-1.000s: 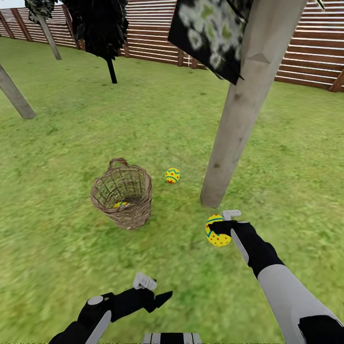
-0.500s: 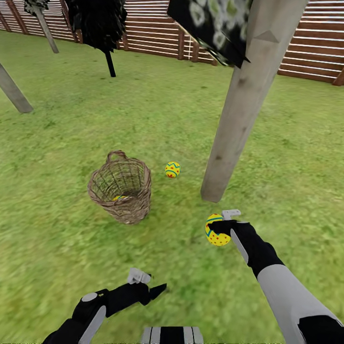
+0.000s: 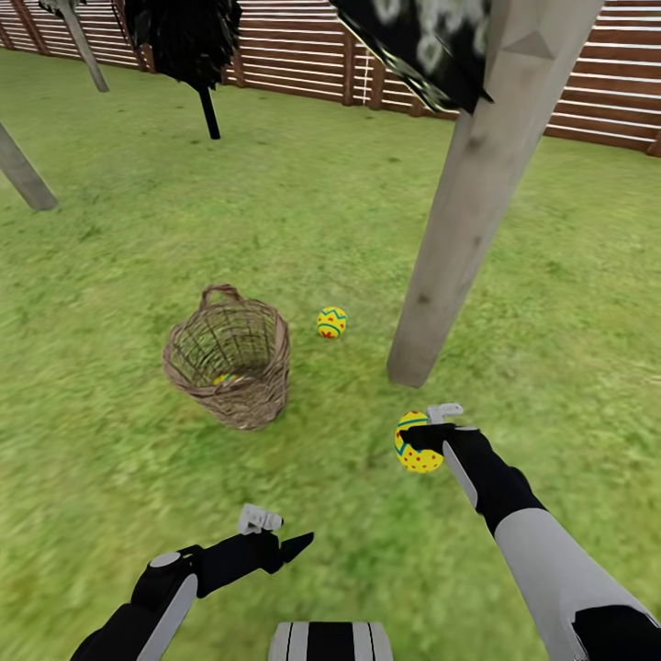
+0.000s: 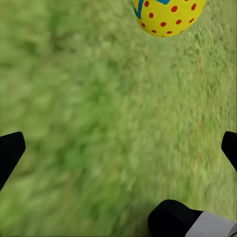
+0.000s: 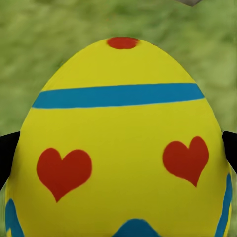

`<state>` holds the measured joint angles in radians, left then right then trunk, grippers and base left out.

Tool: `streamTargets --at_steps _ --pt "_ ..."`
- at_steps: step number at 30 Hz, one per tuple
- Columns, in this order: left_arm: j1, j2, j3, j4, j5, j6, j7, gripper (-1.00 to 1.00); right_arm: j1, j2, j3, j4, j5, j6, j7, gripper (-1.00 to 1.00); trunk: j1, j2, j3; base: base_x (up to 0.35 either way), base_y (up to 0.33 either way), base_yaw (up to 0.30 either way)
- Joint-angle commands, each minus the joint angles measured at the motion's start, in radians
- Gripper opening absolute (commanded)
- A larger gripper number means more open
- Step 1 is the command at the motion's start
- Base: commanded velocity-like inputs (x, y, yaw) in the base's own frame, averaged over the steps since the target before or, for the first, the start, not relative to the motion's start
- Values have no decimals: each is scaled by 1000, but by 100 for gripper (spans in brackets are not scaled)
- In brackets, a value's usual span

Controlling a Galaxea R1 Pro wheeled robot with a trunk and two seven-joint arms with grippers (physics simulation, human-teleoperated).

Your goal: Take the three Easter eggs out of the wicker basket on the lawn in the garden, then place them on the lawn next to a single tree (choose any tree) so that all three eggs are next to the same tree and none are left in the basket.

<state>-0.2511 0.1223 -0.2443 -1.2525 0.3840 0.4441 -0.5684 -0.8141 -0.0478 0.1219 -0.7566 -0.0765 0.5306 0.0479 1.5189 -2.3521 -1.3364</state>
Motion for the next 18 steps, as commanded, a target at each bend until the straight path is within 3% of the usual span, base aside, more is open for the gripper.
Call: streamTargets --at_steps 1,18 --pt "0 1 -1 -1 10 9 1 100 0 -1 3 6 -8 4 -3 -100 0 0 -2 114 0 41" --pt "0 0 -3 -3 14 8 -2 100 0 -1 -2 14 -7 0 -3 -100 0 0 -29 46 0 67"
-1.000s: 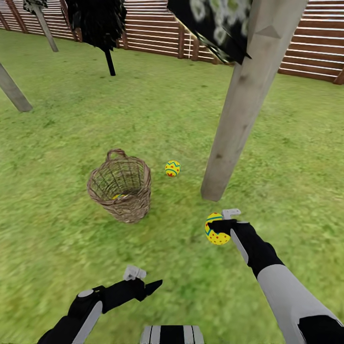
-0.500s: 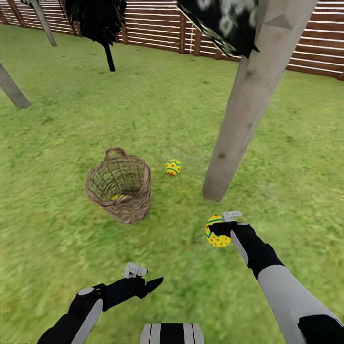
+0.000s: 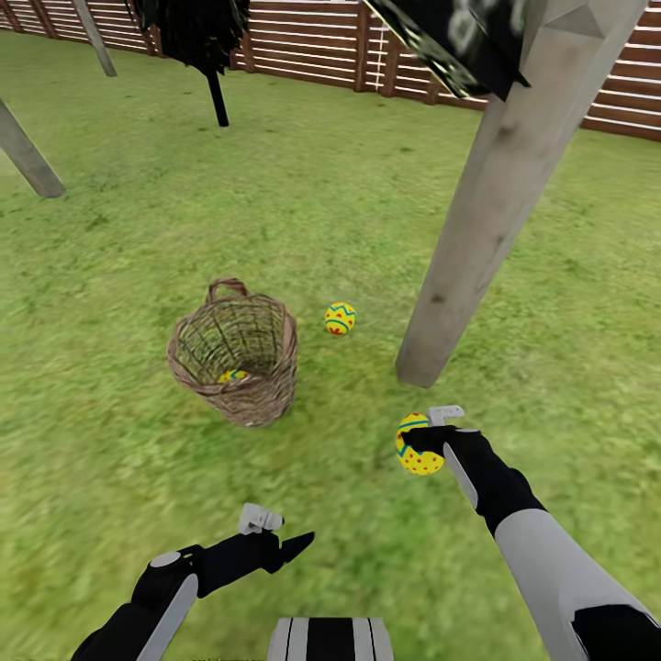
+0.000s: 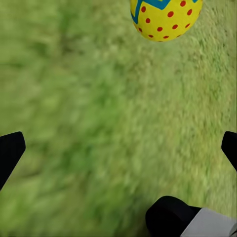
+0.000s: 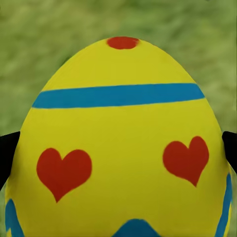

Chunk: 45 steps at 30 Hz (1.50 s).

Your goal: Take the three Easter eggs out of the wicker basket on the lawn in the garden, then place them on the lawn next to a single tree (choose any tree) so that all three eggs are next to the same tree and none are left in the basket.

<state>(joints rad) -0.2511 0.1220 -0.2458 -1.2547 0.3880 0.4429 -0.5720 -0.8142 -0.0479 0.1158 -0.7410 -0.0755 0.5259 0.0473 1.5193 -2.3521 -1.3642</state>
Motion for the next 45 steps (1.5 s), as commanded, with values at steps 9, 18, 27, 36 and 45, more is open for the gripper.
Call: streamTargets --at_steps 9,18,27,36,45 --pt "-1 -2 -1 0 6 10 13 100 0 -1 3 -1 -7 5 -3 -100 19 -35 -30 0 0 28" --pt "-1 -2 -2 0 6 10 10 100 0 -1 2 -1 -9 -49 -3 -100 53 -98 -72 0 0 0" --pt "-1 -1 -3 -2 6 8 5 100 0 -1 2 -1 -9 -53 -3 -100 82 -148 -115 0 0 0" --pt "-1 12 10 -43 10 7 1 100 0 -1 4 37 -8 -62 -3 -100 86 -150 -161 0 0 0" --pt "2 32 65 -87 14 11 -98 100 -11 -4 18 34 -6 -96 -5 -100 88 -152 -182 0 0 0"
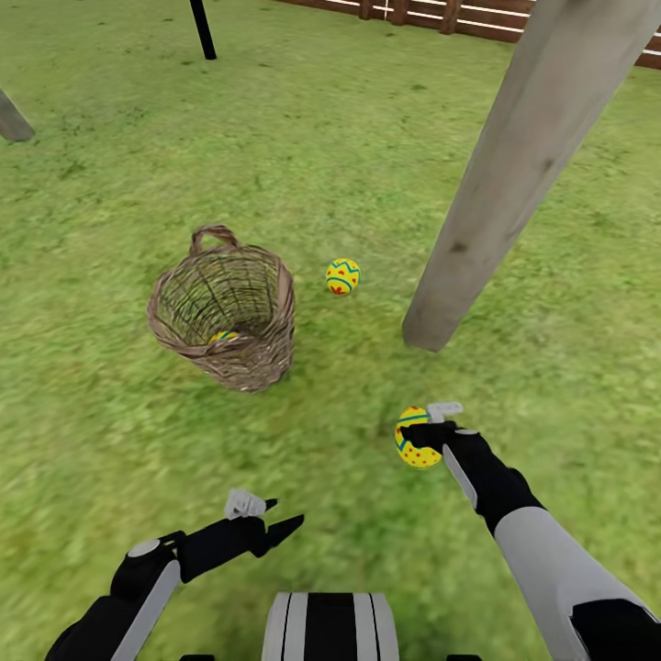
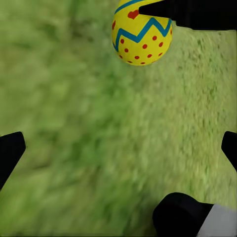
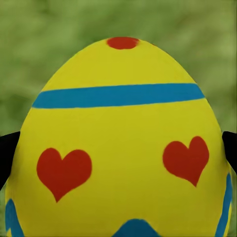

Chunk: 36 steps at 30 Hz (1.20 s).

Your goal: Take the three Easter eggs out of the wicker basket on the lawn in the garden, then place them on the lawn next to a single tree (choose any tree) so that all three eggs are next to the same tree and none are left in the basket.

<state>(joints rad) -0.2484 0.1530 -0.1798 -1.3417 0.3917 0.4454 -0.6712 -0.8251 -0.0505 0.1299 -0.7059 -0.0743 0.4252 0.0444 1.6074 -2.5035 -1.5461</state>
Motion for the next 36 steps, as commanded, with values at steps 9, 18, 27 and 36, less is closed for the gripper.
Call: streamTargets --at_steps 9,18,27,36 --pt "0 7 0 1 9 7 -3 100 1 1 17 -2 -11 9 -9 -100 0 0 -1 0 0 0" --pt "0 7 0 -6 10 8 -5 100 -3 0 14 132 -9 -93 -9 -100 0 0 -1 0 0 0" --pt "0 8 0 -8 10 7 -6 100 -3 1 14 179 -8 -173 -9 -100 0 0 -1 0 0 0" --pt "0 8 0 -8 10 8 -7 100 -3 1 16 222 -9 -235 -9 -100 0 0 -1 0 0 0"
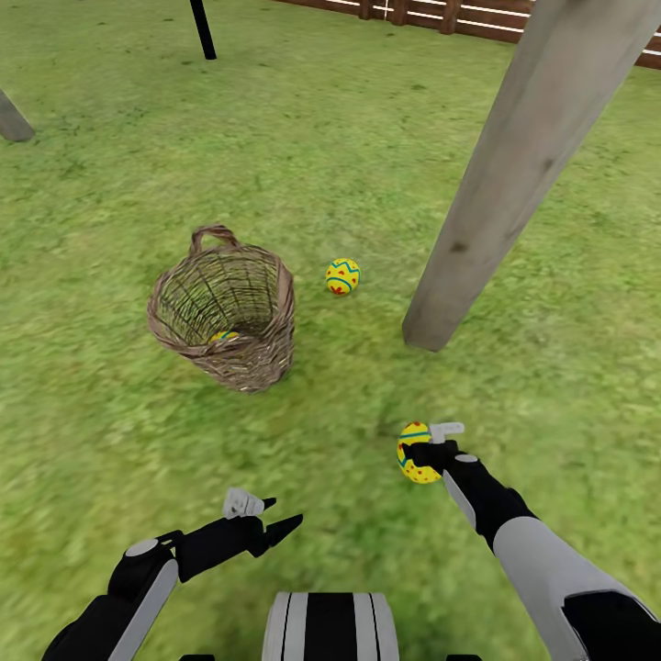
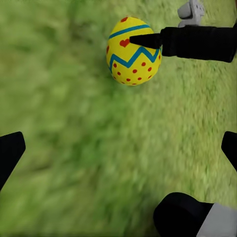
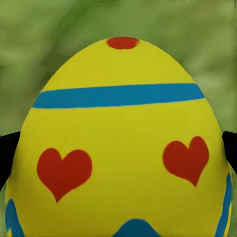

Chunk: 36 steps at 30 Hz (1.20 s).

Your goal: Take the three Easter eggs out of the wicker basket on the lawn in the garden, then place them on the lawn next to a single tree (choose any tree) so that all three eggs are next to the same tree and none are left in the basket.

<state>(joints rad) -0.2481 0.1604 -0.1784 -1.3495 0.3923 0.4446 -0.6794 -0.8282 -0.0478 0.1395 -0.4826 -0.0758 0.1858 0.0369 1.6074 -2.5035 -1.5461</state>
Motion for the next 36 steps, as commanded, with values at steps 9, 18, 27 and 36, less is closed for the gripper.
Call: streamTargets --at_steps 9,18,27,36 --pt "0 0 -1 0 10 9 1 100 0 -1 6 -3 -5 -8 3 -100 0 0 -3 0 0 0" --pt "0 0 -1 0 10 9 1 100 0 -1 6 -7 -5 -6 1 -100 0 0 -16 0 0 0" --pt "0 0 -1 0 10 9 2 100 0 -1 6 -7 -5 -6 1 -100 0 0 -30 0 0 0" --pt "0 0 -1 0 10 9 2 100 0 -2 6 -27 -5 -2 1 -100 0 0 -40 0 0 0"
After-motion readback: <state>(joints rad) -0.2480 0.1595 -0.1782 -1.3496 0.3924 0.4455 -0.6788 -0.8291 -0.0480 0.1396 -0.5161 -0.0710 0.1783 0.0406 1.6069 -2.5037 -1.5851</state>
